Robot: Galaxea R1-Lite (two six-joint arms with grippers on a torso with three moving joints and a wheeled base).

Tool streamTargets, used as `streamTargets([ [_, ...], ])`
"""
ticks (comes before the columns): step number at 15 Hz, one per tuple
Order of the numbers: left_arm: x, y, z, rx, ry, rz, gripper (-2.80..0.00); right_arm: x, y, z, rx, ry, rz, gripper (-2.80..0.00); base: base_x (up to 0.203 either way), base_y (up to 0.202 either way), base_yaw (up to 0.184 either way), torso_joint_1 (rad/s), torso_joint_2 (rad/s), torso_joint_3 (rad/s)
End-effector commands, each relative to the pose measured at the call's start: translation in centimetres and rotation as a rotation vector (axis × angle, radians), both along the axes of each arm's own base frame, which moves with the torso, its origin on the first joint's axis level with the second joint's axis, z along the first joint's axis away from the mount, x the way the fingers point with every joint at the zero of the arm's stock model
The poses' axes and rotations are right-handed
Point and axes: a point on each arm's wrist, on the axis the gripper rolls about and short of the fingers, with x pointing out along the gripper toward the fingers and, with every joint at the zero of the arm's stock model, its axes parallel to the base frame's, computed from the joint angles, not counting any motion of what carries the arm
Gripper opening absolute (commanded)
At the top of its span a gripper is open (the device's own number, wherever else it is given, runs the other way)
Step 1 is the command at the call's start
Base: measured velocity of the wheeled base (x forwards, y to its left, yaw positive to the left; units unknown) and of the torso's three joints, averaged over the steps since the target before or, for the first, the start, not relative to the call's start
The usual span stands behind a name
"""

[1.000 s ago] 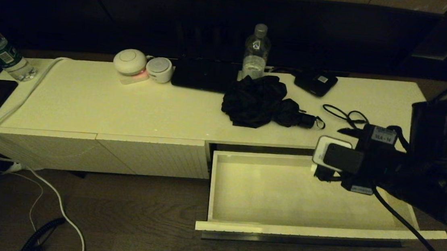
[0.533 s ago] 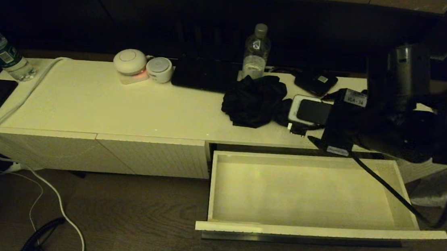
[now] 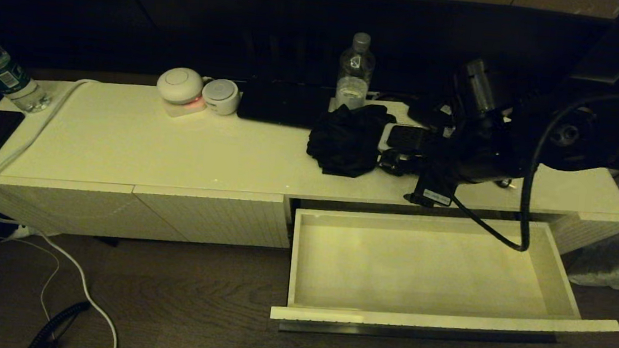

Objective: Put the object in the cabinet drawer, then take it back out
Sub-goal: Put the umbrella in the drawer

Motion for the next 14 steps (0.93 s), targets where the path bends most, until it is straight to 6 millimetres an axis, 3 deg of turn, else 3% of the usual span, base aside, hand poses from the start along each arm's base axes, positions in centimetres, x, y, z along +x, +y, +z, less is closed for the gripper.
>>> streamTargets([
  [1,0.0,0.0,0.0,-0.001,-0.002,0.001,-2.8,2.3,0.0,-2.3,-0.021,0.046,-0.015,0.0,0.0,0.0,0.0,0.0,0.0,0.0],
  [6,0.0,0.0,0.0,-0.001,-0.002,0.001,-2.8,4.2,-0.6,-1.7,0.033,0.014,-0.003,0.0,0.0,0.0,0.0,0.0,0.0,0.0],
  [14,0.0,0.0,0.0,-0.001,-0.002,0.001,-2.8,6.2,0.4,-1.2,0.098,-0.184,0.024,0.0,0.0,0.0,0.0,0.0,0.0,0.0],
])
